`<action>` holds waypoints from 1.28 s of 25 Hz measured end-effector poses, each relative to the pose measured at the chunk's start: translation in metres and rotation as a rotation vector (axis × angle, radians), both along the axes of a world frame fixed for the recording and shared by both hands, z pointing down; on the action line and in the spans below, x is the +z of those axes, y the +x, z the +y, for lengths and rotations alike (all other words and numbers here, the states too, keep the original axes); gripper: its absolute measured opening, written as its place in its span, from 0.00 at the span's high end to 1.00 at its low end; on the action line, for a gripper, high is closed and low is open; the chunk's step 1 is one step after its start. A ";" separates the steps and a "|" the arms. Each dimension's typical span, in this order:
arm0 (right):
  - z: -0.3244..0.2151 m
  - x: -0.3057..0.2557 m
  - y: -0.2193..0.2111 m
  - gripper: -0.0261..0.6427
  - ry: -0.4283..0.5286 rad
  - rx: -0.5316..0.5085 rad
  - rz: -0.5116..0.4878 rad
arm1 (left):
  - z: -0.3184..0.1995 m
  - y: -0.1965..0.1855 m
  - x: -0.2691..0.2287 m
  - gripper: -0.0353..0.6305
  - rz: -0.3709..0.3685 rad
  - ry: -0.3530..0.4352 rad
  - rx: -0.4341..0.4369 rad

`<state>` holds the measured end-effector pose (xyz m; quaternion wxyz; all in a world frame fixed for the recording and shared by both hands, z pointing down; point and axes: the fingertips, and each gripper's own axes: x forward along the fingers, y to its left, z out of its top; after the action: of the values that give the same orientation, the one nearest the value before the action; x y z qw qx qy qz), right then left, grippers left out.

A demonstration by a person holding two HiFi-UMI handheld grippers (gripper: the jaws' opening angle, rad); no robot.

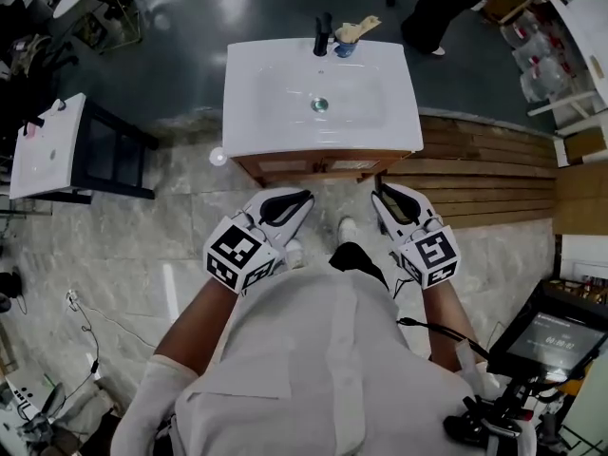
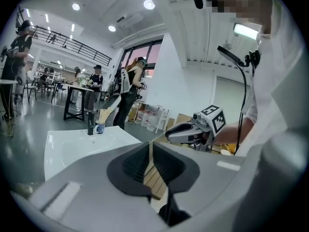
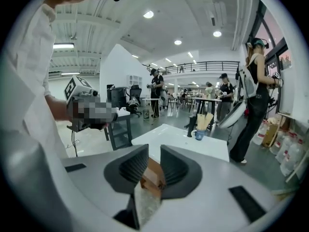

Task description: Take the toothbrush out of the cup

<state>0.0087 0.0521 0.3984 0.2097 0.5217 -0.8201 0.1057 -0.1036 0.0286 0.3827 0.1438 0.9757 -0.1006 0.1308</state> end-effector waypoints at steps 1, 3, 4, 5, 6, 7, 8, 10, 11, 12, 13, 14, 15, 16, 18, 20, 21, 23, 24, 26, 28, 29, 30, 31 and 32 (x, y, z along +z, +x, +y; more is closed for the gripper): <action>-0.008 -0.001 0.003 0.87 0.003 0.002 0.000 | -0.004 -0.001 0.000 0.94 -0.002 -0.001 -0.002; -0.026 -0.001 0.014 0.87 0.013 0.001 -0.001 | -0.016 0.000 0.004 0.94 -0.018 0.002 -0.011; -0.038 0.000 0.022 0.87 0.019 -0.004 0.001 | -0.025 0.004 0.007 0.94 -0.025 0.003 -0.020; -0.052 0.002 0.031 0.87 0.025 -0.011 0.003 | -0.035 0.008 0.009 0.94 -0.030 0.003 -0.033; -0.066 0.004 0.041 0.87 0.030 -0.022 0.006 | -0.046 0.014 0.011 0.94 -0.033 0.003 -0.048; -0.080 0.005 0.051 0.87 0.035 -0.036 0.007 | -0.056 0.020 0.013 0.94 -0.037 0.004 -0.064; -0.093 0.006 0.059 0.87 0.039 -0.051 0.008 | -0.065 0.026 0.013 0.94 -0.041 0.006 -0.079; -0.121 0.005 0.075 0.87 0.047 -0.077 0.007 | -0.084 0.036 0.011 0.94 -0.044 0.008 -0.109; -0.135 0.005 0.083 0.86 0.051 -0.089 0.009 | -0.094 0.042 0.008 0.94 -0.041 0.006 -0.124; -0.149 0.003 0.091 0.86 0.055 -0.101 0.013 | -0.103 0.048 0.005 0.94 -0.036 0.002 -0.138; -0.162 0.003 0.099 0.85 0.059 -0.114 0.017 | -0.111 0.056 0.002 0.94 -0.031 -0.001 -0.150; -0.176 0.003 0.108 0.83 0.063 -0.128 0.019 | -0.118 0.064 0.000 0.94 -0.029 -0.001 -0.161; -0.190 0.003 0.119 0.83 0.068 -0.140 0.021 | -0.126 0.073 -0.001 0.94 -0.029 0.003 -0.172; -0.204 0.005 0.130 0.81 0.075 -0.149 0.020 | -0.133 0.082 -0.001 0.94 -0.031 0.008 -0.182; -0.228 0.011 0.153 0.79 0.087 -0.161 0.016 | -0.146 0.100 0.000 0.94 -0.033 0.015 -0.204; -0.248 0.014 0.171 0.78 0.095 -0.176 0.015 | -0.154 0.115 0.000 0.94 -0.035 0.017 -0.222; -0.258 0.014 0.178 0.77 0.098 -0.185 0.018 | -0.157 0.121 -0.001 0.94 -0.036 0.017 -0.231; -0.279 0.018 0.188 0.75 0.103 -0.207 0.024 | -0.167 0.130 0.000 0.93 -0.038 0.018 -0.253; -0.291 0.022 0.192 0.75 0.106 -0.220 0.026 | -0.172 0.134 0.003 0.93 -0.041 0.017 -0.267; -0.314 0.031 0.199 0.73 0.109 -0.252 0.032 | -0.184 0.141 0.009 0.93 -0.047 0.015 -0.301; -0.337 0.040 0.209 0.72 0.110 -0.284 0.037 | -0.195 0.152 0.013 0.93 -0.051 0.012 -0.333; -0.349 0.046 0.214 0.72 0.111 -0.299 0.039 | -0.202 0.157 0.016 0.93 -0.056 0.012 -0.349; -0.363 0.054 0.217 0.71 0.111 -0.315 0.039 | -0.209 0.160 0.022 0.93 -0.063 0.013 -0.366; -0.377 0.063 0.219 0.71 0.111 -0.331 0.038 | -0.217 0.161 0.028 0.93 -0.071 0.013 -0.384; -0.388 0.071 0.218 0.70 0.110 -0.348 0.037 | -0.222 0.161 0.033 0.93 -0.078 0.011 -0.403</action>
<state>0.2267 -0.3361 0.4693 0.2108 0.3847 -0.8986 0.0132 0.0570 -0.1935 0.4160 0.1577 0.9309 -0.2999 0.1368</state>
